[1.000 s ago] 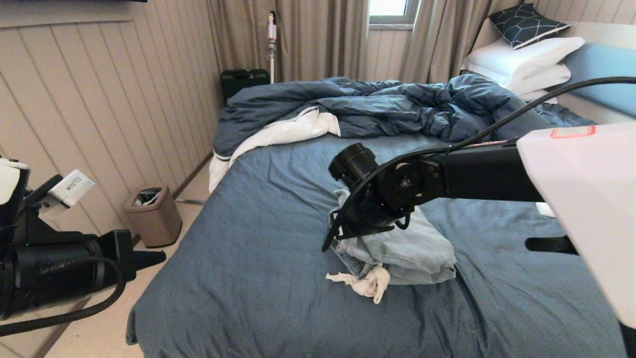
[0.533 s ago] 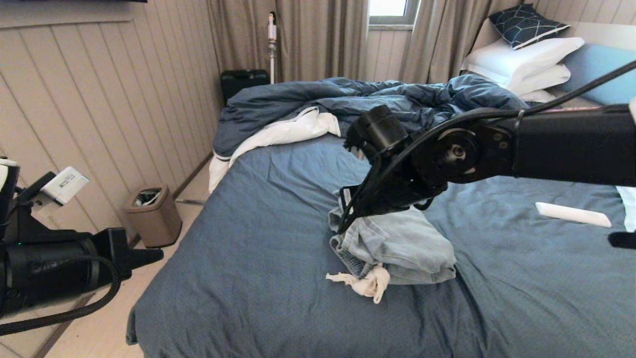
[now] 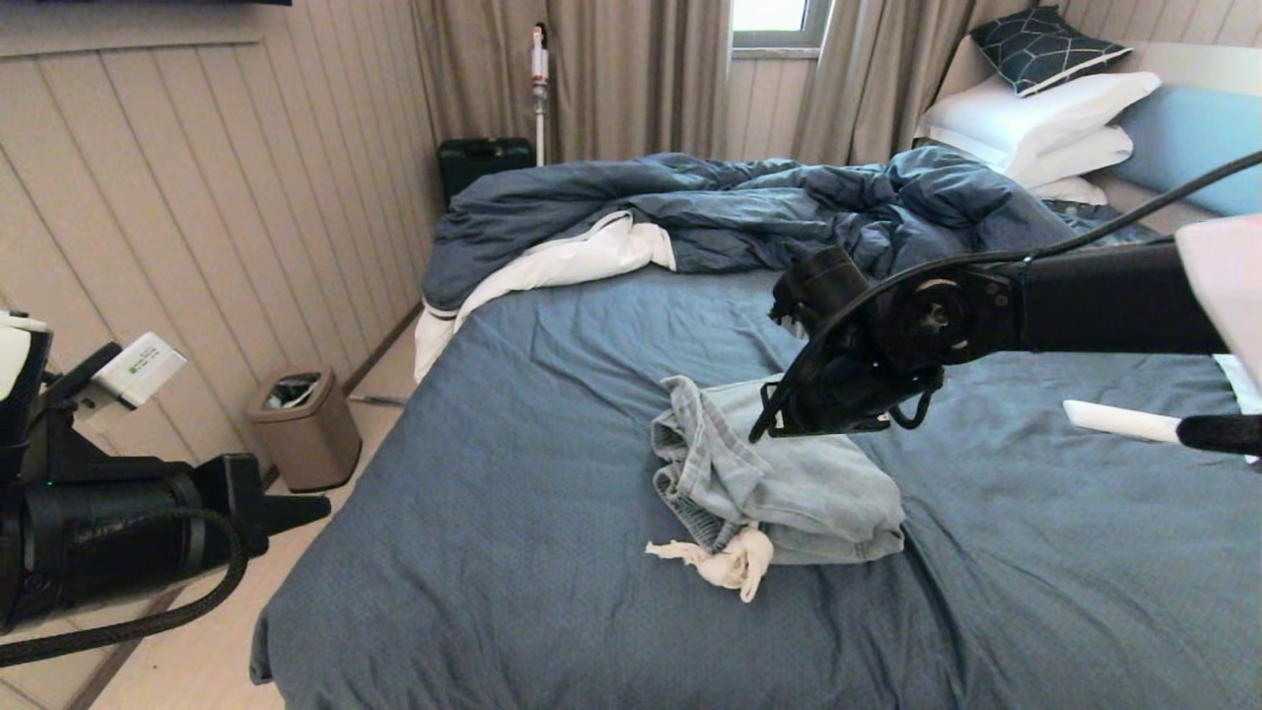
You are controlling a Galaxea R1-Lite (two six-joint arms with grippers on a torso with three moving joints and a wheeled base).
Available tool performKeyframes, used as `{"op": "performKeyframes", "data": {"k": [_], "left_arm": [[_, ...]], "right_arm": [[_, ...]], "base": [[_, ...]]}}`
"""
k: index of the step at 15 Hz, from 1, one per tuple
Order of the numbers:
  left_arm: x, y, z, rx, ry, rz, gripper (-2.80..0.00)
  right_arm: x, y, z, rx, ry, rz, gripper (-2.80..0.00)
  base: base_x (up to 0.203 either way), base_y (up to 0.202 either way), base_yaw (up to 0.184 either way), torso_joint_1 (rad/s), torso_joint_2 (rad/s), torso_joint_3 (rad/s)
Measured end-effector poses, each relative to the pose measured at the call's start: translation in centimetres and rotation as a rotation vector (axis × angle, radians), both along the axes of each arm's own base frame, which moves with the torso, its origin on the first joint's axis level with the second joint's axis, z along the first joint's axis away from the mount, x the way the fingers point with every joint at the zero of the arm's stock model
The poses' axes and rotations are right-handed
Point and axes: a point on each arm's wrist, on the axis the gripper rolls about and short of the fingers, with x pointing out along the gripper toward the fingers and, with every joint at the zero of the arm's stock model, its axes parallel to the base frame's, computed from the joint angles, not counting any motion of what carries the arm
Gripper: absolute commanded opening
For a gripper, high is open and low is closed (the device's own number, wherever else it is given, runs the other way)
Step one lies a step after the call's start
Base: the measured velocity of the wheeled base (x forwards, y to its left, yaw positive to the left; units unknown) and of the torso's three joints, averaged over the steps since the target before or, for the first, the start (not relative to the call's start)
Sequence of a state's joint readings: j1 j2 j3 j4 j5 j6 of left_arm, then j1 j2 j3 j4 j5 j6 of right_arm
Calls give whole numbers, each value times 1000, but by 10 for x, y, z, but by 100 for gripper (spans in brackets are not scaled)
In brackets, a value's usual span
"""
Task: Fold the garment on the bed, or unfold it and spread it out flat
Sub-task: Fold the blue shorts
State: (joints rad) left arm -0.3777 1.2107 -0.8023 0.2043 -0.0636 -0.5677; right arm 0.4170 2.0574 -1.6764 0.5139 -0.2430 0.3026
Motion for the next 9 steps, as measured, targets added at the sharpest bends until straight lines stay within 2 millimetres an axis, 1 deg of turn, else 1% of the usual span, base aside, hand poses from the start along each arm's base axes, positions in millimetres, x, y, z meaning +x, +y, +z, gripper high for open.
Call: {"op": "performKeyframes", "data": {"k": [2, 4, 7, 9], "left_arm": [[1, 0, -1, 2, 5, 0, -280], [2, -1, -2, 2, 10, -3, -280], [3, -1, -4, -1, 20, -13, -280], [3, -2, -5, 0, 24, -13, -280]], "right_arm": [[7, 4, -11, -5, 11, 3, -280], [12, 15, -21, -7, 15, 20, -280], [12, 40, -35, -16, 27, 70, -280], [11, 55, -40, -18, 29, 100, -280]], "base": [[0, 0, 0, 0, 0, 0], [0, 0, 0, 0, 0, 0], [0, 0, 0, 0, 0, 0], [0, 0, 0, 0, 0, 0]]}}
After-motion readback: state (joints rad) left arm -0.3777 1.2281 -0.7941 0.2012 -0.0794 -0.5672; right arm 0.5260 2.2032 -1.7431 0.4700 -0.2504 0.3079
